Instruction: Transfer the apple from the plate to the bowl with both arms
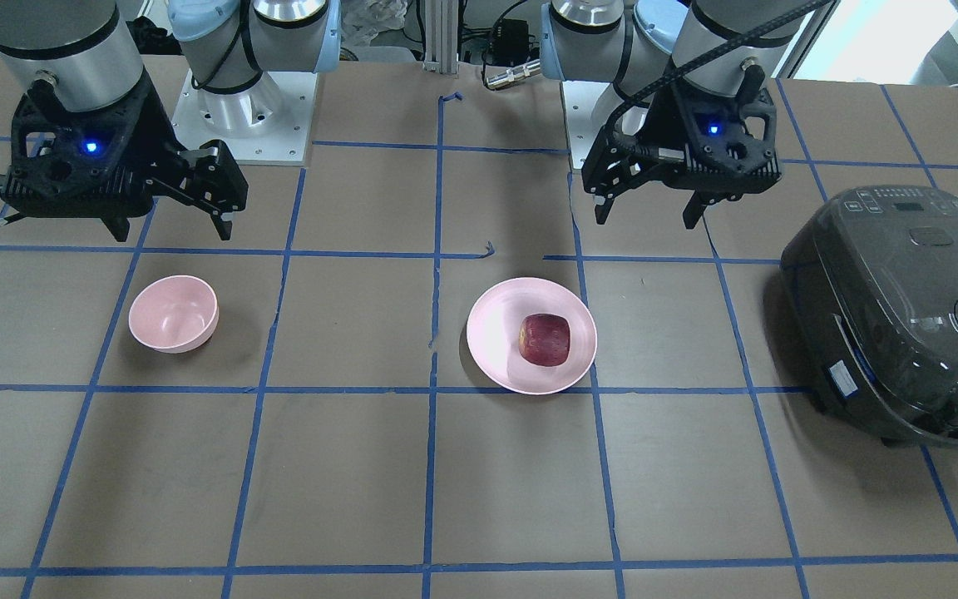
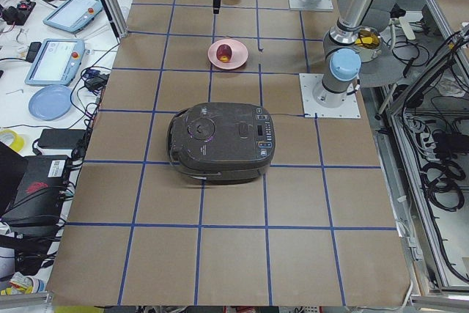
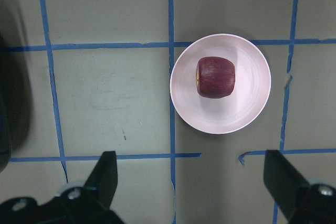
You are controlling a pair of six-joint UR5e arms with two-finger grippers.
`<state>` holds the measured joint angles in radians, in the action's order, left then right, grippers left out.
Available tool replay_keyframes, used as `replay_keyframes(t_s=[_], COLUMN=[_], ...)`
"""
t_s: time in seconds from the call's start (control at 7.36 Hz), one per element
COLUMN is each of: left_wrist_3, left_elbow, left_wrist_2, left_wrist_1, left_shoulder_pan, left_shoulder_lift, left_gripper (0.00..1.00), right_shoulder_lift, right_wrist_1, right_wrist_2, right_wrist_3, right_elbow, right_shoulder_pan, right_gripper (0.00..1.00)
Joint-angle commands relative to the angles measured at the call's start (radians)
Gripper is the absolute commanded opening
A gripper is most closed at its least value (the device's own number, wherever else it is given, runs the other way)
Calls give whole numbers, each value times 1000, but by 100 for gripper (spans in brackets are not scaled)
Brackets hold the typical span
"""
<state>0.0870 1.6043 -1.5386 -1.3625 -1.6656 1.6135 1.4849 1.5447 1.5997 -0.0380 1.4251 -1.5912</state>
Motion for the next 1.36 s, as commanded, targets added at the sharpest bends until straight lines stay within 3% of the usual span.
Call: replay_keyframes(t_s=[0.0, 0.27, 1.22], left_wrist_3=[23, 20, 19], left_elbow=[119, 175, 206], left_wrist_2=[0, -3, -3], left_wrist_1=[184, 186, 256], left_shoulder_pan=[-39, -37, -37], left_shoulder_lift=[46, 115, 342], left_gripper=[100, 100, 98], right_shoulder_lift=[0, 2, 3], right_wrist_1=[-2, -2, 0], right_wrist_2=[0, 0, -6], right_wrist_3=[1, 1, 3], right_elbow=[0, 0, 1], right_shoulder_pan=[0, 4, 7], right_gripper=[100, 100, 100])
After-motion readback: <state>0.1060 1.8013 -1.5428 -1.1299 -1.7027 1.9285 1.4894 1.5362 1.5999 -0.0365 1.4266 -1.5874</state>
